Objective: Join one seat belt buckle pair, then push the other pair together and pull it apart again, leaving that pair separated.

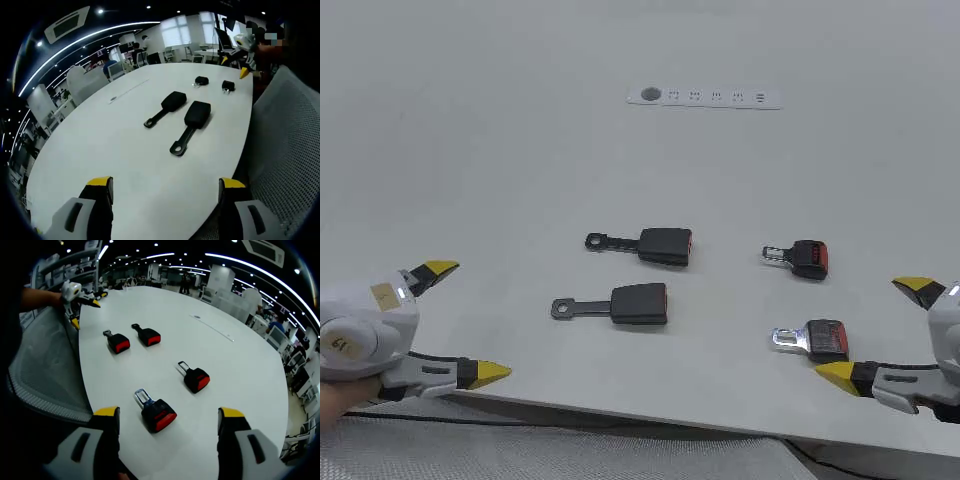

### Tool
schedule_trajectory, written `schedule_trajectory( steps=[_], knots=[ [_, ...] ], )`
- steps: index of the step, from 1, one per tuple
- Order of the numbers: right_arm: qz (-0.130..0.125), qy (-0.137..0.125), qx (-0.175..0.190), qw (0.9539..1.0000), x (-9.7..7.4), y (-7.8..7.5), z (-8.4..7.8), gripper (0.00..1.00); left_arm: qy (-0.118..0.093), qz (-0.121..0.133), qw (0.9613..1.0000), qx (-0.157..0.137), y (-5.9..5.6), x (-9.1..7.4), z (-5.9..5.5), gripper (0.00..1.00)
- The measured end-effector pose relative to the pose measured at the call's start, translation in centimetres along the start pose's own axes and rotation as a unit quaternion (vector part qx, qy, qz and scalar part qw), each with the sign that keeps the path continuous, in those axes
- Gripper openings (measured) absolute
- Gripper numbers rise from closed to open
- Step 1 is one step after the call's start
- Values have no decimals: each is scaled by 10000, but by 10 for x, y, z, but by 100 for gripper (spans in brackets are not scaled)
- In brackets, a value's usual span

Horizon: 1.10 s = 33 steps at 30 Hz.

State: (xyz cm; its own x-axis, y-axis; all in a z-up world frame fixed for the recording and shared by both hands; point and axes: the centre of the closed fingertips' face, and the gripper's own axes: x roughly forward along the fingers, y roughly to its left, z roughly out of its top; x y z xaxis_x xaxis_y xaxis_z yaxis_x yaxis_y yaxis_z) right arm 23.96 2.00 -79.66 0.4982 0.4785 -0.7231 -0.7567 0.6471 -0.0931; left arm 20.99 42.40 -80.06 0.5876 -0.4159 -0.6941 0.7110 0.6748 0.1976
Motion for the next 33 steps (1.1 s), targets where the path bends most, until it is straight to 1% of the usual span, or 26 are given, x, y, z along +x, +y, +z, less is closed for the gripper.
schedule_trajectory(
  steps=[9,16,24,26,28,33],
  knots=[
    [5,28,-8,10000,0,1,0,82,-26,15,10000,-61,0,0,1,87],
    [-6,26,12,10000,0,1,0,80,-9,8,10000,-51,0,0,1,87],
    [-41,36,-123,9999,0,-3,2,79,-7,25,10000,-76,1,0,1,87],
    [-74,52,-153,9998,-1,-4,2,80,2,27,10000,-80,1,0,0,87],
    [-156,67,-158,9997,0,-7,2,83,-1,23,10000,-72,1,0,0,87],
    [-196,50,-137,9997,0,-9,3,88,12,12,10000,-87,1,1,-1,87]
  ],
)
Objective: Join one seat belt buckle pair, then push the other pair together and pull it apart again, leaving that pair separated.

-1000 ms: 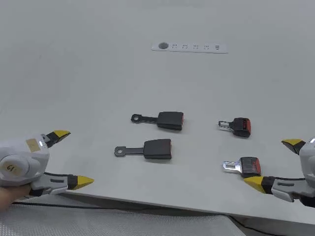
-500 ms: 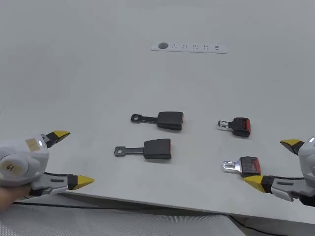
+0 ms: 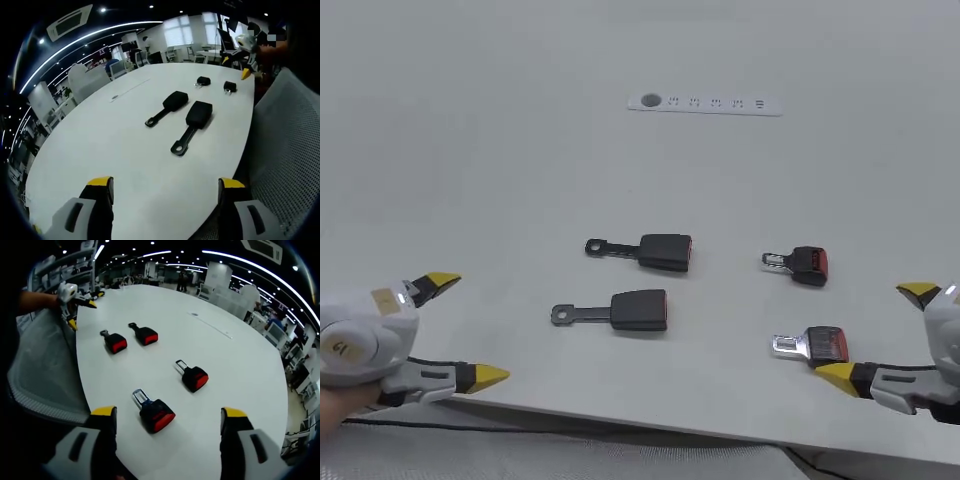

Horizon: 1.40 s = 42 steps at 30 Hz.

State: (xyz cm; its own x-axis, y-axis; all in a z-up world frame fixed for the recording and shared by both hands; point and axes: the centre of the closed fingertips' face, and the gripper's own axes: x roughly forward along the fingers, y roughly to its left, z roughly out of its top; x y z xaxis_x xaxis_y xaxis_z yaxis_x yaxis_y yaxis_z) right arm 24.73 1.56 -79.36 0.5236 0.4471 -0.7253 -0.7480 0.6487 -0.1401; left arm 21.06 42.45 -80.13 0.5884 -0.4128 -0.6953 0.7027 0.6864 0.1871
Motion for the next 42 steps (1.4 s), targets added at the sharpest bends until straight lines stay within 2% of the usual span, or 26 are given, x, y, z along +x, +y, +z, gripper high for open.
schedule_trajectory(
  steps=[8,11,19,22,24,30,36,38,40,42],
  knots=[
    [-66,2,38,10000,1,-4,0,95,62,8,10000,75,0,1,-3,90],
    [-160,-12,-131,9998,2,-8,1,100,73,22,9999,133,1,0,-3,91],
    [-164,-65,-114,9998,3,-10,1,100,56,41,9999,143,2,1,-2,96],
    [-7,-20,4,10000,4,-2,-3,93,30,68,9999,105,3,1,-2,98],
    [-2,5,-31,10000,4,2,-7,92,27,58,9999,109,2,1,-2,99],
    [19,-27,-24,10000,4,7,-9,92,172,14,9994,299,1,2,-6,100],
    [-13,-44,-52,10000,3,5,-10,93,243,-29,9992,308,-1,2,-9,98],
    [-22,-65,-85,9999,2,4,-10,93,294,52,9988,391,1,1,-10,100],
    [-20,-92,-104,9999,1,4,-10,93,311,65,9989,351,2,1,-10,98],
    [-14,-150,-175,9997,0,4,-9,93,391,93,9981,466,3,-1,-12,95]
  ],
)
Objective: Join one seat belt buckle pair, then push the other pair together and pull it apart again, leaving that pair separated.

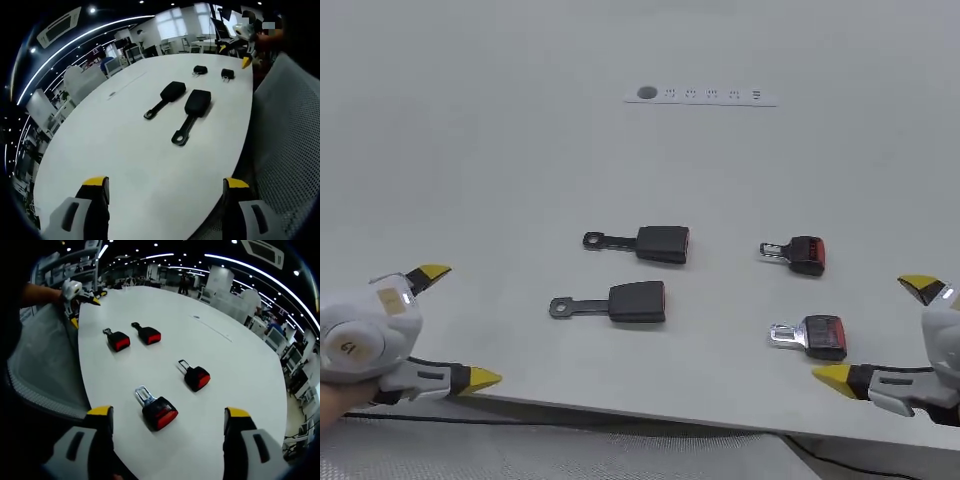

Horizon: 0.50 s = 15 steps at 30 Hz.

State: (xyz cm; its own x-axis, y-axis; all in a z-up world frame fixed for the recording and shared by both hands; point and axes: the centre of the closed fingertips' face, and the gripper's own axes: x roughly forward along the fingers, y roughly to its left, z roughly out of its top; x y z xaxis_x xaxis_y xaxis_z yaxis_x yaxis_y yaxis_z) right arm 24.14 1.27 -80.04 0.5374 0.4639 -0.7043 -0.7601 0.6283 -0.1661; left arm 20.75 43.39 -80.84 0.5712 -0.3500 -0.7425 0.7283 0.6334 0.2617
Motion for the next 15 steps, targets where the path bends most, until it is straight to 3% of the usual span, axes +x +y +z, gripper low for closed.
schedule_trajectory(
  steps=[8,14,15],
  knots=[
    [137,-103,-165,9997,-5,1,4,84,-56,83,9999,-73,5,-3,3,89],
    [379,-37,-534,9978,-6,6,8,82,178,-276,9989,332,-9,0,3,79],
    [522,3,-531,9972,-5,8,7,82,216,-313,9986,372,-10,0,2,78]
  ],
)
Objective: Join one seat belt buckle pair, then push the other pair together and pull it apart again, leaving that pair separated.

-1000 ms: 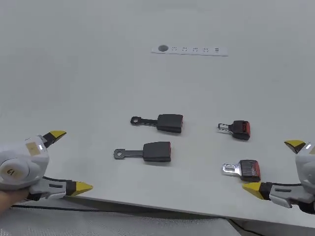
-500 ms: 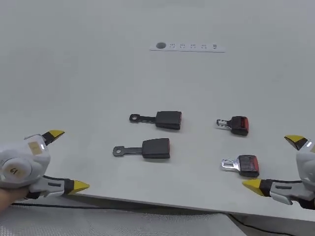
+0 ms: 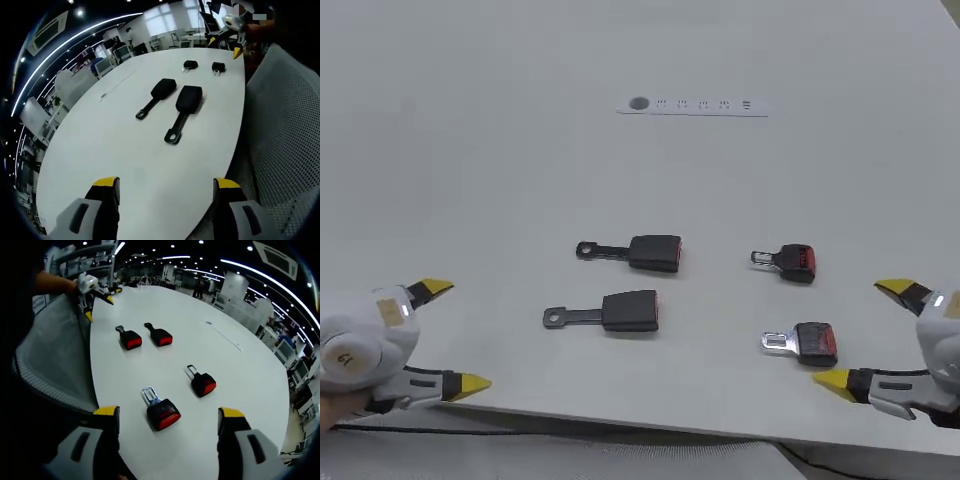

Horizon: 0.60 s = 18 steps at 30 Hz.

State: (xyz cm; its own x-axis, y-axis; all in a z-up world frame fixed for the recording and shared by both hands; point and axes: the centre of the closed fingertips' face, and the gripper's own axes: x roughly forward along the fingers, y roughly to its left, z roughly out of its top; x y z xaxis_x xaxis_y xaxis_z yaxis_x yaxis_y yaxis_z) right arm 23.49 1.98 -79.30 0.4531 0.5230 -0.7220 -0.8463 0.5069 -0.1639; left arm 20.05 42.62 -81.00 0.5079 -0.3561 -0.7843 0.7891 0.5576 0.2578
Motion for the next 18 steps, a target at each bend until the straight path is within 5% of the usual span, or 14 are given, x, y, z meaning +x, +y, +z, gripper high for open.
schedule_trajectory(
  steps=[3,6,18],
  knots=[
    [190,93,-223,9995,1,-2,-2,82,76,-121,9999,-57,-4,1,0,73],
    [370,183,-508,9979,1,0,-5,79,236,-377,9988,210,-11,4,3,69],
    [694,461,-1148,9899,9,5,-15,65,105,-576,9952,787,-12,40,53,66]
  ],
)
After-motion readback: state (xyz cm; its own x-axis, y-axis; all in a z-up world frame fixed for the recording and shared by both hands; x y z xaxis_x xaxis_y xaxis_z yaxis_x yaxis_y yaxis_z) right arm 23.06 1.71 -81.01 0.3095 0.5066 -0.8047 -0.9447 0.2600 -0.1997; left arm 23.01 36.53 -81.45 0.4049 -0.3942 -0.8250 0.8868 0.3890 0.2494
